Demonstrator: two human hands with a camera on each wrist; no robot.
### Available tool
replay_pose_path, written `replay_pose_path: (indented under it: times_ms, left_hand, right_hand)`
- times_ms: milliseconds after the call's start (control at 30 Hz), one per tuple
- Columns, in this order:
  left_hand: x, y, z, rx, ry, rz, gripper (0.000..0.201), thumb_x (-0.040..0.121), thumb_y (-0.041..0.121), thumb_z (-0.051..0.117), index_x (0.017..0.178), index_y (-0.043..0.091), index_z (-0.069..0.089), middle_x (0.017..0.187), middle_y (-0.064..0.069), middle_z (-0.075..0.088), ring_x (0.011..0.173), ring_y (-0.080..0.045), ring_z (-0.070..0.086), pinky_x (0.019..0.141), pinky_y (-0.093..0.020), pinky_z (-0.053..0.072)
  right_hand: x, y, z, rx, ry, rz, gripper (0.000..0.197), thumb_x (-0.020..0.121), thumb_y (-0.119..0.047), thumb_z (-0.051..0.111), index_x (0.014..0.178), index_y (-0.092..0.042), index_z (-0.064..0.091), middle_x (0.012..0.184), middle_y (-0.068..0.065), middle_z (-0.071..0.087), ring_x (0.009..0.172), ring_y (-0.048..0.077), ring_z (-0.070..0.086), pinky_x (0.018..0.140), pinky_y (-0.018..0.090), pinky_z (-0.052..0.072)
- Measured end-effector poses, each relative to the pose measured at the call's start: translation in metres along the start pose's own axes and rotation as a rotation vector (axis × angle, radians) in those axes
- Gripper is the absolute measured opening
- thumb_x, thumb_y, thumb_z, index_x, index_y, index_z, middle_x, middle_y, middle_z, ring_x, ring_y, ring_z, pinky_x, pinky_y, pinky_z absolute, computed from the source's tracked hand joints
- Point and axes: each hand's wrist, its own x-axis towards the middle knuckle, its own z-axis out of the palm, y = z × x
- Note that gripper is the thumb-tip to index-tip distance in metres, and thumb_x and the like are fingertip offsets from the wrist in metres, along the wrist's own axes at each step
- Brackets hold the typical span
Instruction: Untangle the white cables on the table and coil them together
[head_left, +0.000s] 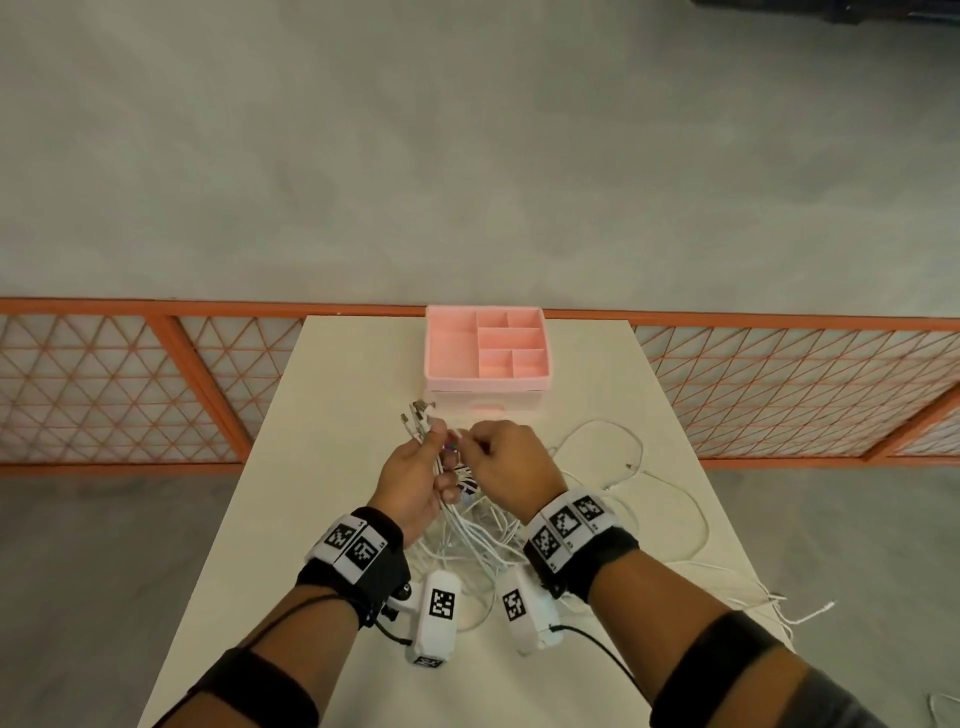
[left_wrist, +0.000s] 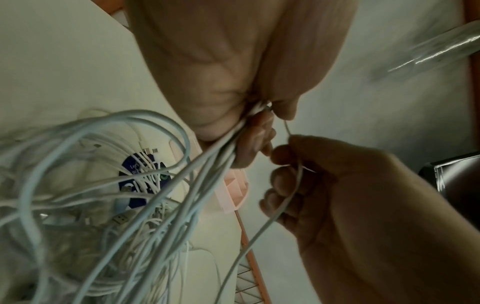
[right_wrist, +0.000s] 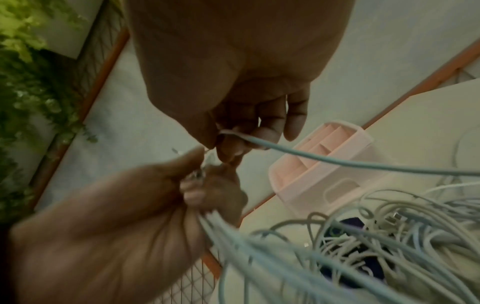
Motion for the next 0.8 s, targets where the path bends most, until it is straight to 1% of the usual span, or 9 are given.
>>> replay_pose_path:
  times_ms: [67, 200, 367, 433, 500, 533, 600, 700, 800]
  left_hand:
    - [0.0, 0.003, 0.004, 0.022, 0.0, 0.037, 0.032, 0.103, 0.033, 0.049, 0.099, 0.005, 0.064, 0.063, -0.002, 0.052, 0.045, -0.009, 0.038, 0.042, -0.022, 0.034]
    - [0.002, 0.006, 0.005, 0.09, 0.068, 0.103, 0.033, 0.104, 0.028, 0.048, 0.081, 0.008, 0.058, 0.06, -0.002, 0.055, 0.048, -0.012, 0.047, 0.046, -0.025, 0.037]
    - [0.012, 0.018, -0.009, -0.25, 0.158, 0.144, 0.039, 0.106, 0.029, 0.043, 0.073, 0.01, 0.053, 0.056, 0.0, 0.052, 0.054, -0.017, 0.056, 0.071, -0.038, 0.054]
    - [0.016, 0.03, -0.019, -0.356, 0.194, 0.153, 0.039, 0.107, 0.033, 0.041, 0.073, 0.014, 0.048, 0.052, 0.004, 0.039, 0.044, -0.012, 0.042, 0.062, -0.031, 0.055]
    - [0.019, 0.042, -0.03, -0.331, 0.249, 0.175, 0.04, 0.106, 0.037, 0.04, 0.073, 0.017, 0.047, 0.052, 0.006, 0.031, 0.039, -0.008, 0.029, 0.041, -0.021, 0.036]
    - [0.02, 0.047, -0.036, -0.306, 0.269, 0.188, 0.04, 0.106, 0.037, 0.04, 0.072, 0.018, 0.046, 0.051, 0.007, 0.029, 0.038, -0.007, 0.026, 0.037, -0.019, 0.027]
    - [0.022, 0.055, -0.045, -0.276, 0.285, 0.204, 0.04, 0.106, 0.038, 0.039, 0.072, 0.018, 0.046, 0.048, 0.008, 0.029, 0.036, -0.006, 0.023, 0.034, -0.019, 0.02]
    - [0.021, 0.061, -0.051, -0.233, 0.278, 0.212, 0.04, 0.107, 0.037, 0.039, 0.072, 0.018, 0.046, 0.049, 0.009, 0.028, 0.036, -0.005, 0.021, 0.033, -0.019, 0.017]
    - [0.019, 0.06, -0.045, -0.108, 0.246, 0.227, 0.037, 0.106, 0.034, 0.043, 0.073, 0.017, 0.05, 0.051, 0.008, 0.027, 0.037, -0.005, 0.02, 0.034, -0.017, 0.016]
  right_hand:
    - [-0.004, -0.001, 0.01, 0.014, -0.05, -0.025, 0.024, 0.094, -0.031, 0.048, 0.103, -0.032, 0.07, 0.07, -0.008, 0.071, 0.065, 0.006, 0.065, 0.066, 0.027, 0.053]
    - [-0.008, 0.005, 0.014, 0.049, -0.13, -0.111, 0.028, 0.096, -0.032, 0.048, 0.081, -0.018, 0.067, 0.075, -0.001, 0.07, 0.069, 0.017, 0.064, 0.073, 0.039, 0.053]
    - [-0.012, 0.037, 0.008, 0.009, -0.237, -0.107, 0.028, 0.103, -0.03, 0.045, 0.089, -0.014, 0.063, 0.084, -0.001, 0.067, 0.078, 0.018, 0.06, 0.075, 0.034, 0.047]
    - [-0.018, 0.067, 0.0, -0.057, -0.25, -0.036, 0.025, 0.103, -0.029, 0.044, 0.083, -0.022, 0.057, 0.085, -0.005, 0.065, 0.078, 0.016, 0.057, 0.073, 0.031, 0.042]
    - [-0.028, 0.1, -0.011, -0.149, -0.263, 0.066, 0.024, 0.103, -0.03, 0.044, 0.083, -0.027, 0.056, 0.083, -0.007, 0.064, 0.077, 0.017, 0.059, 0.073, 0.03, 0.043]
    - [-0.032, 0.118, -0.017, -0.195, -0.271, 0.121, 0.024, 0.103, -0.031, 0.043, 0.084, -0.027, 0.058, 0.083, -0.006, 0.064, 0.078, 0.018, 0.061, 0.074, 0.032, 0.045]
    - [-0.039, 0.15, -0.031, -0.284, -0.261, 0.25, 0.022, 0.102, -0.027, 0.043, 0.088, -0.026, 0.062, 0.087, -0.002, 0.066, 0.084, 0.021, 0.063, 0.078, 0.034, 0.049]
    - [-0.047, 0.185, -0.05, -0.456, -0.194, 0.458, 0.025, 0.102, -0.021, 0.044, 0.104, -0.022, 0.069, 0.111, 0.007, 0.062, 0.106, 0.029, 0.056, 0.091, 0.035, 0.048]
    - [-0.046, 0.186, -0.067, -0.392, -0.029, 0.568, 0.029, 0.102, -0.035, 0.048, 0.114, -0.017, 0.068, 0.117, 0.012, 0.051, 0.114, 0.035, 0.049, 0.095, 0.041, 0.045]
